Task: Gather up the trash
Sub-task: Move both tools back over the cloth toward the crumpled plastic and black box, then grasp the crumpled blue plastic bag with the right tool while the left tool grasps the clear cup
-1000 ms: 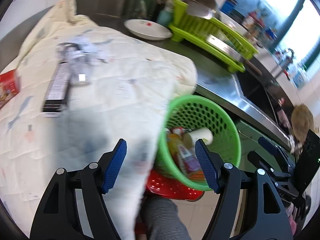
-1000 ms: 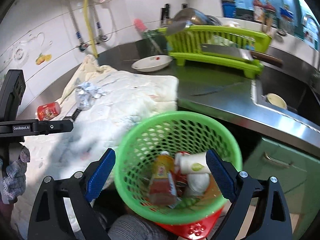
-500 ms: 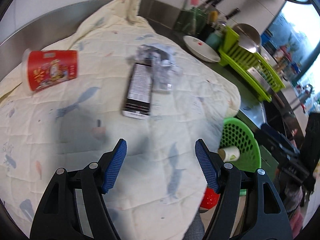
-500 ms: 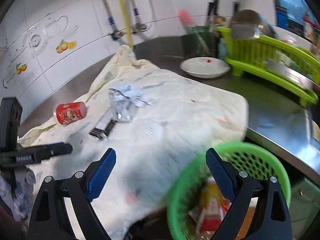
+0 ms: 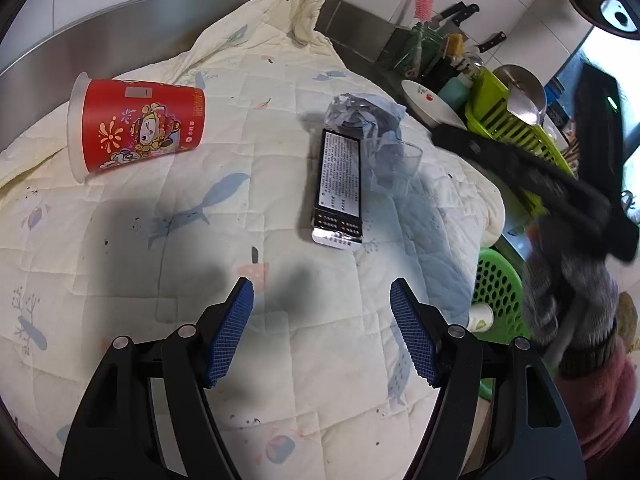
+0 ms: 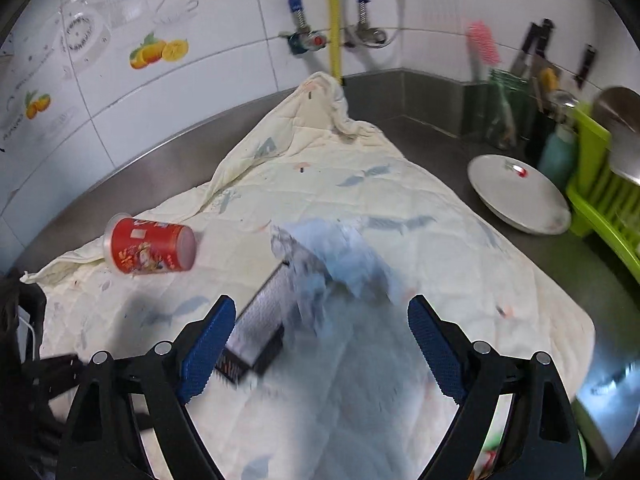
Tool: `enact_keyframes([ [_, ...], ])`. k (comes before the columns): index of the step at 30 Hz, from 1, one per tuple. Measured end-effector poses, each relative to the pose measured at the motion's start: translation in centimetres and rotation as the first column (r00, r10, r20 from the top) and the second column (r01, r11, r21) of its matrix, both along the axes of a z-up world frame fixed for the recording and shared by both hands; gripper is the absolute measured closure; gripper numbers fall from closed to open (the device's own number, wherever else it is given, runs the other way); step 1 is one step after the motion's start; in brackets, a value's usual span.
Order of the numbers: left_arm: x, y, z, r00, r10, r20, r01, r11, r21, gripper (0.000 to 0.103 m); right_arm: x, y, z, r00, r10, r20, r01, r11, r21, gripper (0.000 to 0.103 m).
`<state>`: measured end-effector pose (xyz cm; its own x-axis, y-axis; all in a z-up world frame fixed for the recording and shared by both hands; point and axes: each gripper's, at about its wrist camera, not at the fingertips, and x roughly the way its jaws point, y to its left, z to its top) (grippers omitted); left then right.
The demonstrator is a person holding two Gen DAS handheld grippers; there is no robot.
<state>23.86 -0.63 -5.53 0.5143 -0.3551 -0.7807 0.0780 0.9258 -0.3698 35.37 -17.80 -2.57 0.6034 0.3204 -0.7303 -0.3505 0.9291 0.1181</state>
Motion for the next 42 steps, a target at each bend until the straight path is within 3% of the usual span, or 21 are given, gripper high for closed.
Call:
enact_keyframes([
  [13, 1.2, 1.0, -0.6, 1.000, 0.002, -0.007, -0.002, 1.000, -0.028, 0.033, 7.8, 3.5, -3.1, 0.995, 0.019, -0.101, -0.030, 0.993, -0.110, 0.018],
  [16, 1.3, 1.1, -1.0, 1.000, 0.006, -0.014, -0.006, 0.999, -0.037, 0.033, 8.8, 3.5, -3.8, 0.992, 0.011, -0.124, -0.025, 0.993, -0.117, 0.021],
  [18, 1.4, 1.2, -1.2, 1.000, 0.005, -0.017, -0.005, 0.999, -0.038, 0.033, 9.2, 3.3, -4.3, 0.991, 0.002, -0.135, -0.018, 0.992, -0.121, 0.029],
  [24, 1.7, 1.0, -1.3, 1.000, 0.000, -0.017, -0.001, 0.999, -0.036, 0.033, 9.5, 2.6, -4.9, 0.987, -0.008, -0.162, -0.006, 0.996, -0.090, 0.053],
  [27, 1.9, 0.7, -1.1, 1.000, -0.003, -0.012, 0.003, 0.999, -0.032, 0.033, 9.3, 1.7, -4.5, 0.988, -0.019, -0.152, 0.011, 0.999, -0.050, 0.058],
  [42, 3.1, -2.2, -0.4, 0.999, -0.045, 0.030, 0.044, 0.999, 0.015, 0.033, 5.8, -2.0, -1.2, 0.996, -0.036, -0.083, 0.045, 0.993, 0.110, 0.061],
])
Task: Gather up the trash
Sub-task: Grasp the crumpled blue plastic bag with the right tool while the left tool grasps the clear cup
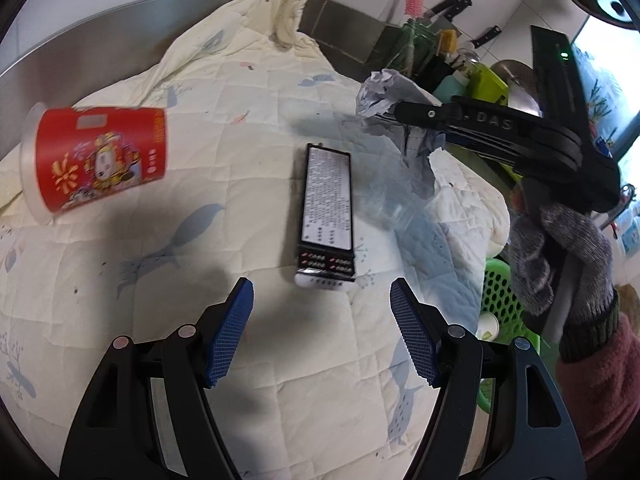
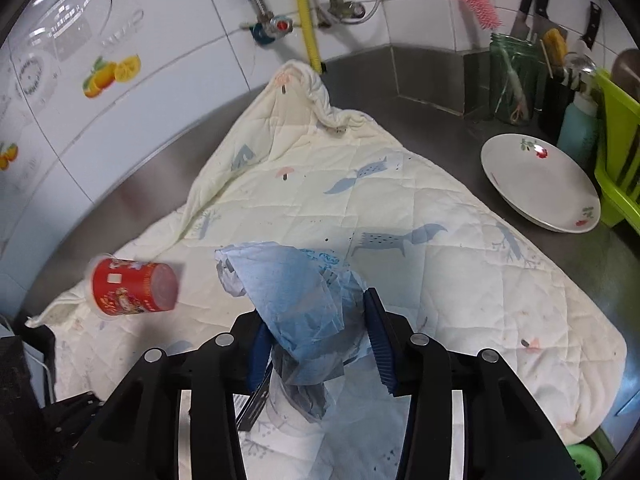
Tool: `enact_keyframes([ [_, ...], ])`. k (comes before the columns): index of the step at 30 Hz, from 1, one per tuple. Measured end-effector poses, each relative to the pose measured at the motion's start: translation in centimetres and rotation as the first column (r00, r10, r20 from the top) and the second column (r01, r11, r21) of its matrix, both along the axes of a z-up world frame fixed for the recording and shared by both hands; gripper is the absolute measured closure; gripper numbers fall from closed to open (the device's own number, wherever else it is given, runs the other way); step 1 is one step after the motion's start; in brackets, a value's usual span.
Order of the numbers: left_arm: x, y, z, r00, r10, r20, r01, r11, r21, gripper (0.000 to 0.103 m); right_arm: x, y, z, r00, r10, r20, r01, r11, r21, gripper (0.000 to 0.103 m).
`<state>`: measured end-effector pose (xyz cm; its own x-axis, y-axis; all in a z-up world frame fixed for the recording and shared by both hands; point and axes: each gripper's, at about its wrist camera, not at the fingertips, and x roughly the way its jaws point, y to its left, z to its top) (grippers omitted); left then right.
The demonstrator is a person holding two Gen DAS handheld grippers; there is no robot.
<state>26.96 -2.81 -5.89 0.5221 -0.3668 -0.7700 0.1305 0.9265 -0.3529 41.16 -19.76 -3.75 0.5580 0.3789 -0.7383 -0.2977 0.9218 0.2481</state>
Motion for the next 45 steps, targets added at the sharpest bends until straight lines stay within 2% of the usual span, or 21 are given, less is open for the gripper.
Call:
enact_keyframes([
  [4, 0.3, -1.5, 0.2, 0.999, -0.037, 0.023, 0.036, 0.999, 0.016, 0.033, -1.1, -1.7, 0.8, 1.000, -0.016, 0.004, 0.016, 0.997, 0.074, 0.061],
  [10, 0.7, -3.6, 0.2, 0.993, -0.100, 0.055, 0.096, 0.992, 0.077, 0.033, -3.4, -4.2, 2.2, 0.998, -0.048, 0.044, 0.044, 0.995, 0.084, 0.061],
  [14, 1.4, -4.3, 0.0, 0.991, -0.121, 0.056, 0.115, 0.989, 0.092, 0.032, -5.7, -6.0, 3.0, 0.996, -0.062, 0.068, 0.056, 0.995, 0.088, 0.061],
  [17, 1.9, -5.1, -0.3, 0.989, -0.136, 0.065, 0.128, 0.986, 0.111, 0.022, -7.5, -7.4, 3.3, 0.994, -0.074, 0.077, 0.066, 0.993, 0.101, 0.061],
  [25, 2.8, -7.5, -0.1, 0.977, -0.182, 0.110, 0.160, 0.969, 0.188, 0.022, -11.7, -11.0, 3.5, 0.988, -0.126, 0.092, 0.116, 0.987, 0.109, 0.061],
  [37, 4.8, -9.4, -0.9, 0.972, -0.208, 0.112, 0.174, 0.951, 0.255, 0.022, -17.7, -16.1, 2.2, 0.973, -0.214, 0.087, 0.205, 0.973, 0.104, 0.061],
  [41, 5.3, -9.6, -1.4, 0.975, -0.197, 0.106, 0.163, 0.949, 0.270, 0.024, -19.2, -17.8, 1.2, 0.966, -0.249, 0.066, 0.242, 0.965, 0.099, 0.061],
  [45, 5.5, -9.6, -1.5, 0.975, -0.194, 0.113, 0.157, 0.949, 0.272, 0.034, -20.3, -19.1, 0.3, 0.959, -0.280, 0.051, 0.276, 0.958, 0.072, 0.061],
])
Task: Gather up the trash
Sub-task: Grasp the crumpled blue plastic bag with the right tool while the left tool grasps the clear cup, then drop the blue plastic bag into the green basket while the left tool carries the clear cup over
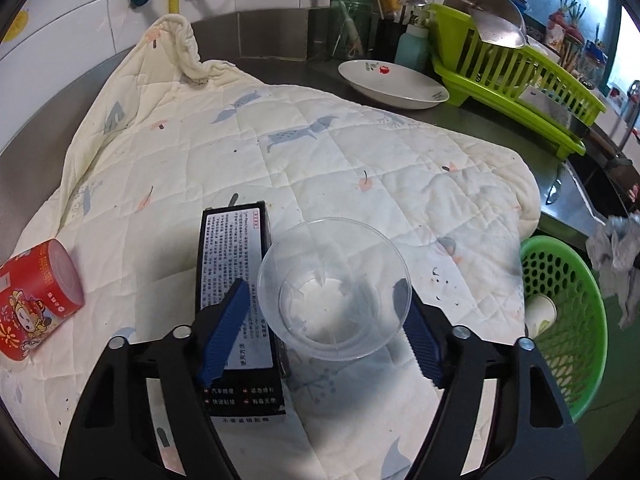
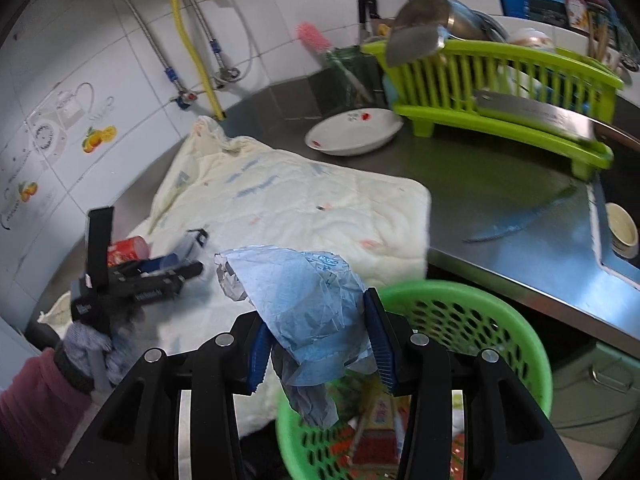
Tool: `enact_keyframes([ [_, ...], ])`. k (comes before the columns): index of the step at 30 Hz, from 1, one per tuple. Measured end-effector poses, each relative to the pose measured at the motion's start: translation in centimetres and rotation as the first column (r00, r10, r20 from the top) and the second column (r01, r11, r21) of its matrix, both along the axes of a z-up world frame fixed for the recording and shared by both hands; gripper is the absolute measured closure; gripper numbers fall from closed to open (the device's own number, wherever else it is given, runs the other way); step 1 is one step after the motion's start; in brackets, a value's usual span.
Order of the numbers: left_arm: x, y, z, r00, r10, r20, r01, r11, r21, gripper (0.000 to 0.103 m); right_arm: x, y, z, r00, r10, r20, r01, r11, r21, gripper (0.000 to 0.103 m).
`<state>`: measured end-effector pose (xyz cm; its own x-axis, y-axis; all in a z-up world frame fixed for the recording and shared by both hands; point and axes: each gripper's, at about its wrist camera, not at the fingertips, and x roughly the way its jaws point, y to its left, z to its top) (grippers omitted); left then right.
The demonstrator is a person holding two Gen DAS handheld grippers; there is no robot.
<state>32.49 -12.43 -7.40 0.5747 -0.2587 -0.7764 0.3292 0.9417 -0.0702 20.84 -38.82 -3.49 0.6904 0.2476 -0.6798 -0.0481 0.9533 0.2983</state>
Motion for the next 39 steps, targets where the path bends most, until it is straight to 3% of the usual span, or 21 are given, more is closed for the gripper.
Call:
enact_keyframes([
  [3, 0.0, -0.1, 0.1, 1.000, -0.005, 0.005, 0.005, 1.000, -0.007, 0.041, -0.5, -0.7, -0.6, 1.000, -0.020, -0.016, 0.019, 1.000, -0.006, 0.061],
  [14, -2.0, 0.1, 2.0, 0.999, -0.012, 0.051, 0.014, 0.999, -0.036, 0.043, -1.9, -2.8, -3.0, 0.993, -0.088, -0.081, 0.086, 0.996, -0.037, 0.061],
  [22, -5.3, -1.1, 4.4, 0.993, -0.075, 0.088, 0.081, 0.995, -0.062, 0.043, -3.0, -4.4, -4.5, 0.980, -0.156, -0.124, 0.152, 0.988, -0.036, 0.060],
  [26, -6.8, -2.4, 5.4, 0.988, -0.114, 0.104, 0.122, 0.990, -0.073, 0.043, -4.5, -5.1, -5.5, 0.971, -0.179, -0.159, 0.177, 0.984, -0.024, 0.053],
  [29, -8.0, -3.9, 6.0, 0.981, -0.153, 0.118, 0.162, 0.984, -0.077, 0.043, -5.9, -5.7, -6.0, 0.967, -0.190, -0.168, 0.193, 0.981, -0.001, 0.037],
  [39, -10.8, -9.5, 5.9, 0.961, -0.254, 0.104, 0.263, 0.962, -0.079, 0.043, -9.3, -6.6, -5.1, 0.972, -0.197, -0.130, 0.200, 0.980, 0.013, 0.035],
])
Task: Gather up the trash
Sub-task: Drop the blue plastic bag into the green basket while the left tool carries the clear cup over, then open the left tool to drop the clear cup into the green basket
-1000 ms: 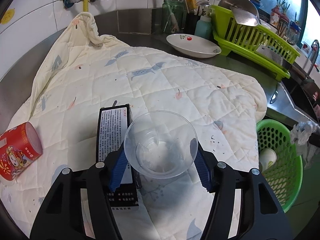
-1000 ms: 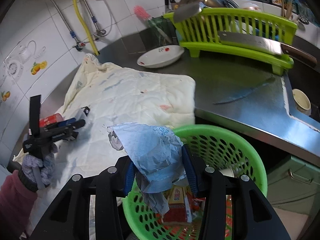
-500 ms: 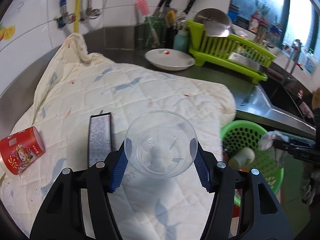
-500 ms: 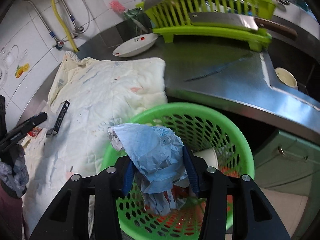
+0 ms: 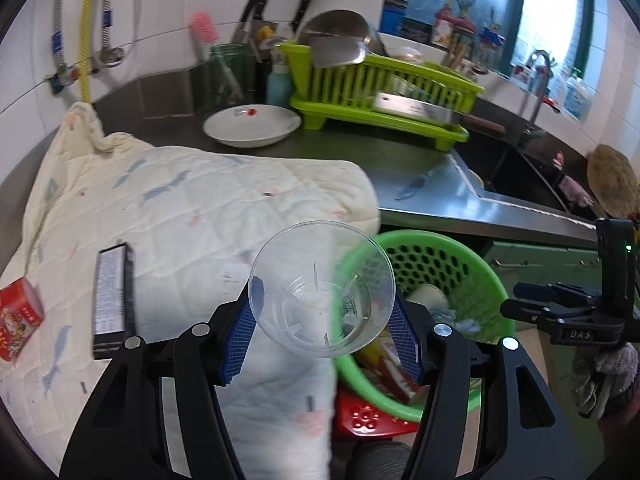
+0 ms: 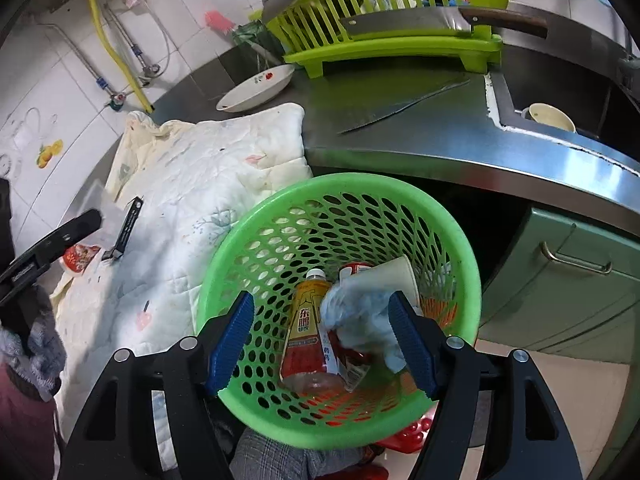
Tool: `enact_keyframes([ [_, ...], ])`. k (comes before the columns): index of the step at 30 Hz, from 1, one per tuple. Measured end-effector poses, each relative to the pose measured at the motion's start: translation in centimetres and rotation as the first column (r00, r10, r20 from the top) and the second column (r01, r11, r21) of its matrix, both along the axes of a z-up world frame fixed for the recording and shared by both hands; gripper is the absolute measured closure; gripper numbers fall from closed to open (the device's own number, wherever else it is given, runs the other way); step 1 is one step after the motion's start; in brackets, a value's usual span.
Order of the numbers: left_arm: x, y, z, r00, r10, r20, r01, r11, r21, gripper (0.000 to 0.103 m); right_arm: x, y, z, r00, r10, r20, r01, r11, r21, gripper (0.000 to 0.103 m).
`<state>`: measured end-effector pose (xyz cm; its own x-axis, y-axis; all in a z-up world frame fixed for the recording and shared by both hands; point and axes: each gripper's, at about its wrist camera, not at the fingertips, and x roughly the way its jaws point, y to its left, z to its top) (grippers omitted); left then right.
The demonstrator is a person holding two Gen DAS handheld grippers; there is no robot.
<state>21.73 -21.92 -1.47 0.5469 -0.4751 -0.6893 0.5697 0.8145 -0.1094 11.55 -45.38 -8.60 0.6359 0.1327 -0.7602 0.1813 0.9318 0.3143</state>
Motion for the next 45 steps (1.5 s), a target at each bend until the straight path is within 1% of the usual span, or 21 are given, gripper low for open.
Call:
enact_keyframes([
  [5, -0.8, -3.0, -1.2, 0.999, -0.040, -0.037, 0.040, 0.999, 0.020, 0.043, -2.2, -0.3, 0.7, 0.999, -0.015, 0.034, 0.016, 0.999, -0.031, 0.035],
  [7, -1.2, -4.4, -1.9, 0.997, -0.058, -0.055, 0.060, 0.998, 0.030, 0.043, -2.9, -0.7, 1.0, 0.998, -0.027, 0.052, 0.028, 0.999, -0.024, 0.032],
  [11, -2.3, -6.9, -3.1, 0.992, -0.099, -0.083, 0.103, 0.994, 0.044, 0.043, -4.5, -1.7, 1.6, 0.995, -0.054, 0.080, 0.056, 0.998, -0.019, 0.032],
  [16, -3.4, -9.9, -4.8, 0.981, -0.144, -0.134, 0.151, 0.988, 0.041, 0.042, -6.5, -2.9, 2.3, 0.991, -0.090, 0.103, 0.096, 0.994, -0.047, 0.031],
  [25, -5.4, -14.0, -6.4, 0.955, -0.223, -0.197, 0.233, 0.972, 0.028, 0.041, -9.4, -5.2, 2.6, 0.980, -0.148, 0.129, 0.153, 0.988, -0.026, 0.030],
  [26, -5.7, -14.4, -6.5, 0.950, -0.231, -0.208, 0.241, 0.970, 0.023, 0.039, -9.6, -5.4, 2.6, 0.980, -0.153, 0.130, 0.157, 0.987, -0.022, 0.030],
  [27, -5.9, -14.7, -6.6, 0.947, -0.239, -0.217, 0.248, 0.969, 0.016, 0.033, -9.8, -5.6, 2.6, 0.979, -0.158, 0.131, 0.162, 0.987, -0.020, 0.030],
  [28, -6.1, -14.9, -6.7, 0.942, -0.249, -0.225, 0.257, 0.967, 0.004, 0.030, -10.0, -5.6, 2.5, 0.978, -0.160, 0.131, 0.164, 0.986, -0.019, 0.030],
  [29, -6.2, -15.0, -6.7, 0.940, -0.253, -0.229, 0.259, 0.966, -0.003, 0.029, -10.1, -5.7, 2.5, 0.978, -0.164, 0.131, 0.168, 0.986, -0.018, 0.030],
  [34, -6.6, -14.8, -6.8, 0.932, -0.266, -0.246, 0.267, 0.963, -0.026, 0.028, -10.5, -5.8, 2.4, 0.977, -0.168, 0.131, 0.171, 0.985, -0.008, 0.030],
  [39, -6.4, -12.9, -6.1, 0.943, -0.238, -0.231, 0.237, 0.971, -0.035, 0.028, -10.1, -5.2, 2.9, 0.978, -0.154, 0.141, 0.156, 0.988, -0.004, 0.030],
  [43, -6.6, -10.6, -5.0, 0.961, -0.200, -0.190, 0.200, 0.980, -0.019, 0.028, -9.4, -4.1, 3.3, 0.981, -0.127, 0.149, 0.130, 0.991, -0.013, 0.030],
  [45, -6.4, -9.3, -4.6, 0.966, -0.182, -0.182, 0.181, 0.983, -0.021, 0.028, -9.0, -3.3, 3.6, 0.982, -0.111, 0.154, 0.114, 0.993, -0.012, 0.030],
])
